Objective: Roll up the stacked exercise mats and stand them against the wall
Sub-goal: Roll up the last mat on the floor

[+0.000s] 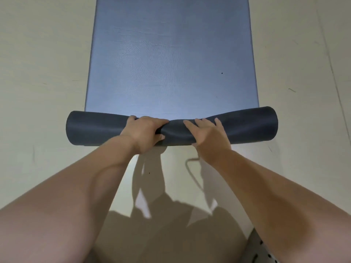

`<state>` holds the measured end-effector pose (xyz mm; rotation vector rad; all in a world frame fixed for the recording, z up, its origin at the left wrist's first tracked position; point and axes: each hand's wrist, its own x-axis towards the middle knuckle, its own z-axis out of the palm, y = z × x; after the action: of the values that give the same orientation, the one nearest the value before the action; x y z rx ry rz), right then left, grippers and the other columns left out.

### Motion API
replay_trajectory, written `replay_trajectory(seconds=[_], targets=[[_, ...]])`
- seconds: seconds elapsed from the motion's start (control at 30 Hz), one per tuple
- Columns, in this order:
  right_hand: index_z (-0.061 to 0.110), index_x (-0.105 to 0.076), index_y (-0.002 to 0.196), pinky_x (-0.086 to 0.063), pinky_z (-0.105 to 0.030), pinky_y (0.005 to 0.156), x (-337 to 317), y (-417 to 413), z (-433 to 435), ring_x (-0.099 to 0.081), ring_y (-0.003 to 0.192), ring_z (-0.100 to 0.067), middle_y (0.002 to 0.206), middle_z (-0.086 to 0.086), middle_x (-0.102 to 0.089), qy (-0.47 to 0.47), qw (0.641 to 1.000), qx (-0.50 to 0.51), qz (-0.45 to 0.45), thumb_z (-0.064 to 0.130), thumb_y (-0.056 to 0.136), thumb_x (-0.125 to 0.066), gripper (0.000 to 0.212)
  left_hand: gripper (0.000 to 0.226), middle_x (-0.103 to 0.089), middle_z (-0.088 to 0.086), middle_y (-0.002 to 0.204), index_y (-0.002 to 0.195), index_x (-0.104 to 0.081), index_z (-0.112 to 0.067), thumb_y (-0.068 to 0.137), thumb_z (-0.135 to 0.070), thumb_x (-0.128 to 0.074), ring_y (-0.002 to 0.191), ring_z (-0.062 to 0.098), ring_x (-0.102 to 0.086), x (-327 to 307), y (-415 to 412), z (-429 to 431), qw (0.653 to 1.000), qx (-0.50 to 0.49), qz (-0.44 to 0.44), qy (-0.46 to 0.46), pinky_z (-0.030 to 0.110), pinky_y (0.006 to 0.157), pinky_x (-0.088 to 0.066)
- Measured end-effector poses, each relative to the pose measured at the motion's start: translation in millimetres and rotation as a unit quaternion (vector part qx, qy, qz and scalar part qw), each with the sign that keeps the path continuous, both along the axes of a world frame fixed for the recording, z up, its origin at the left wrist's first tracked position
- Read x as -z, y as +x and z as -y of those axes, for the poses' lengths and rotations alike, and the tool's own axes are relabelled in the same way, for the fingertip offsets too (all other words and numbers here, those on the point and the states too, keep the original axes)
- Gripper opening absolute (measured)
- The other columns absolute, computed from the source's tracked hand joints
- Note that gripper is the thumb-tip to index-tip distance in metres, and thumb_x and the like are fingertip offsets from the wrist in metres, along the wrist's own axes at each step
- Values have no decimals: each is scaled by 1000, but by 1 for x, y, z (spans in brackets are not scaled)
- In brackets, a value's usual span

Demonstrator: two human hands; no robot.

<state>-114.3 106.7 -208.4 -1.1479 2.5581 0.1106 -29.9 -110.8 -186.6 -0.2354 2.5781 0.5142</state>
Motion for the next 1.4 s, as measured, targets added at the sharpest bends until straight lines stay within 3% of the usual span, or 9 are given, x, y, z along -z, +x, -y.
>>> replay_trajectory(seconds=[0.17, 0.37, 0.5, 0.67, 0.77, 0.87, 1.1, 1.27, 1.4], targets=[[35, -32, 161, -30, -40, 120, -25, -14, 3, -60, 121, -23, 134, 2, -67, 9, 998, 26, 57, 28, 105, -55, 61, 59, -29, 13, 164, 156, -34, -16, 98, -25, -43, 151, 34, -27, 12, 64, -36, 973, -18, -188, -134, 66, 114, -11], [37, -68, 125, -52, -38, 92, -55, -12, 0, -64, 103, -22, 108, 6, -73, 31, 985, 14, 168, 22, 96, -60, 33, 81, -13, 21, 168, 158, -20, -6, 94, -53, -35, 154, 45, -12, 19, 101, -69, 973, 28, -159, -162, 73, 116, -5], [31, -73, 118, -47, -35, 78, -67, -27, 6, -63, 99, -20, 107, 6, -73, 104, 957, 17, 270, 19, 90, -69, 31, 102, 5, 24, 168, 159, 3, -6, 91, -72, -32, 154, 48, 2, 14, 97, -71, 978, 55, -98, -175, 74, 116, -3], [29, -48, 151, -43, -34, 96, -57, -32, 9, -56, 119, -23, 140, -2, -61, 101, 952, 41, 286, 25, 99, -67, 56, 121, 34, 26, 160, 145, 39, -5, 87, -83, -34, 148, 50, 27, 15, 71, -77, 978, 50, -11, -204, 76, 113, 1], [38, -8, 166, -22, -50, 126, -47, -17, -5, -22, 156, -37, 171, -12, -21, 12, 985, 78, 150, 30, 98, -66, 89, 127, 31, 25, 162, 148, 37, -6, 82, -89, -33, 149, 49, 25, 17, 52, -69, 977, 37, -11, -209, 76, 113, -1], [30, -12, 167, -6, -64, 124, -38, 19, -15, -4, 159, -44, 173, -21, -6, -47, 996, 52, -49, 42, 93, -68, 93, 135, 23, 21, 165, 155, 28, -10, 73, -94, -40, 152, 47, 18, 13, 28, -58, 980, 27, -7, -197, 75, 114, -3], [23, 22, 160, 6, -75, 118, 0, 41, -17, 20, 155, -44, 169, -17, 24, 34, 997, 68, -20, 57, 82, -76, 129, 155, 28, 8, 166, 159, 20, -22, 49, -101, -55, 154, 37, 19, 10, -25, -29, 989, -7, 3, -147, 72, 116, 5], [25, 34, 157, 3, -76, 119, 3, -8, 9, 22, 157, -41, 169, -14, 30, 86, 994, 43, -47, 72, 79, -73, 141, 118, 22, 13, 167, 160, 15, -16, 82, -76, -48, 154, 37, 18, 6, -13, -43, 977, -19, -95, -189, 72, 117, 4], [33, 19, 163, 4, -77, 117, 1, -41, 36, 13, 159, -41, 173, -14, 13, 74, 994, 70, -27, 66, 80, -77, 131, 86, 25, 14, 167, 161, 14, -13, 98, -53, -27, 154, 38, 21, 10, 6, -65, 980, -21, -78, -179, 74, 116, 1]])
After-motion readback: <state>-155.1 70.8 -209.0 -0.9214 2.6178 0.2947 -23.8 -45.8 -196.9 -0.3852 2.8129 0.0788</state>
